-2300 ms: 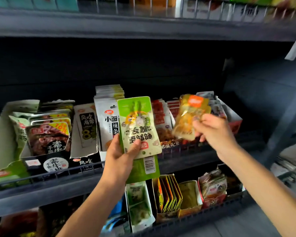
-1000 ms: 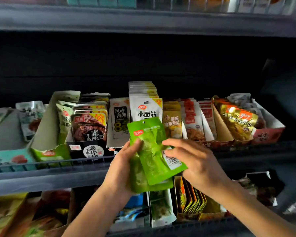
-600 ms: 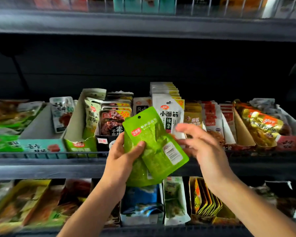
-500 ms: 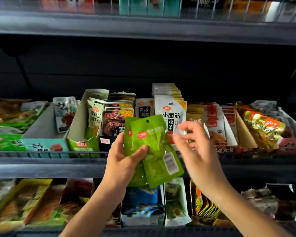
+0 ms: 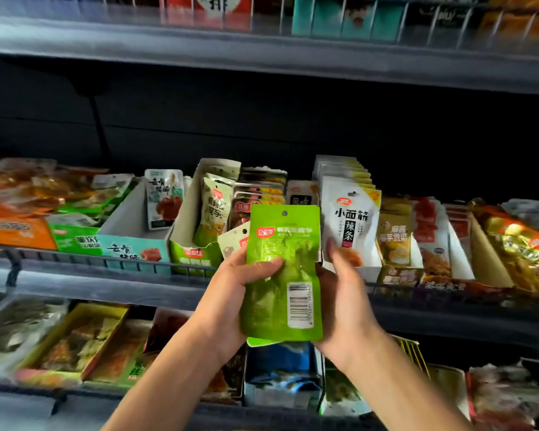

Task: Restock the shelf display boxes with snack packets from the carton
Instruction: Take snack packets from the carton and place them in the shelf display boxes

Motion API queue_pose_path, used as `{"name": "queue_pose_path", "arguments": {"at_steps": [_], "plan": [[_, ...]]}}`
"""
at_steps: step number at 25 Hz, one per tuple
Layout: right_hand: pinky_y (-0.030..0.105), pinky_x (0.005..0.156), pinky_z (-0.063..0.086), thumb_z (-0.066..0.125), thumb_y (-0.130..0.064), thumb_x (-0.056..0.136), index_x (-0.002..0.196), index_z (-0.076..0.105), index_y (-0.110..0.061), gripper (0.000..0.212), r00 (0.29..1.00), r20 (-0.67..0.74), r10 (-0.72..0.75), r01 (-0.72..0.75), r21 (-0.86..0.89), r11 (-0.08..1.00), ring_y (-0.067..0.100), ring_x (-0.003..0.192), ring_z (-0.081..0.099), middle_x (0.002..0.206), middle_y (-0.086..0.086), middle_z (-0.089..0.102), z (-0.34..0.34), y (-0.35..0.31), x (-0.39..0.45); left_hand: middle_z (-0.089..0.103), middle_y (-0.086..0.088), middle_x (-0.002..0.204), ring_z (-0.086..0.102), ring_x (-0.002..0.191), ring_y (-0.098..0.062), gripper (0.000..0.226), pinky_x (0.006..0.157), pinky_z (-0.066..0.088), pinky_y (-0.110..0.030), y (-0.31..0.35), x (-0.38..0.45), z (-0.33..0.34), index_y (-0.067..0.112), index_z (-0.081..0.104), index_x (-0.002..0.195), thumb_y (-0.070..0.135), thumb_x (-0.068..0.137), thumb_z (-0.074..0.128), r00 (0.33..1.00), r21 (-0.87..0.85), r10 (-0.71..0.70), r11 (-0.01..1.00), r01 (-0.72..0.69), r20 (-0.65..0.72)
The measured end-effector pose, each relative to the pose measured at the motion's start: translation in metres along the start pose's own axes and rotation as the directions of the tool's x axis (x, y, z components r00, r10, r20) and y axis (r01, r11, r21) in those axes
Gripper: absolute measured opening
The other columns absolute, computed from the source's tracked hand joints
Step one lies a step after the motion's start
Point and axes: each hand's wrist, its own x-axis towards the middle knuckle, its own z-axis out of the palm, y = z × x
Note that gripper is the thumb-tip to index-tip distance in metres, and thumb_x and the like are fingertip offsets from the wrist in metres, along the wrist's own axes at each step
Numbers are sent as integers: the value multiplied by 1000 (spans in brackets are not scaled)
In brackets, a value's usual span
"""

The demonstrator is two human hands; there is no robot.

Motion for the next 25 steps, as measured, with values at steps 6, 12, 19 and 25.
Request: {"name": "queue_pose_path", "arguments": {"at_steps": [6,12,19,25], "plan": [[52,117,30,46,-37,95,136,58,-5,53,976,185,113,-109,-34,993,36,132,51,140,20,56,2,31,17,71,-16,92,69,72,-31,35,71,56,-37,-3,-7,-34,12,71,103,8,72,56,997,-53,-72,996,73,17],[55,102,46,73,-6,65,104,73,-5,39,979,-43,201,-202,-7,979,36,104,66,112,21,71,-9,51,30,74,-13,100,70,81,-32,38,78,57,-52,11,-10,-41,16,67,110,2,79,51,989,10,-77,997,79,-126],[30,90,52,57,-50,92,119,65,-31,34,958,-20,-286,237,-506,830,6,102,69,108,-10,74,47,44,9,60,15,131,56,118,-1,43,93,52,-24,-1,-23,-46,47,53,130,23,95,61,821,727,566,534,-431,71],[35,72,57,63,-23,94,115,64,-19,22,947,-102,-303,247,-369,896,21,94,73,104,4,75,64,27,30,33,22,149,32,138,1,50,111,40,-43,15,-18,-74,39,48,137,36,88,58,787,823,586,340,-456,194]]}}
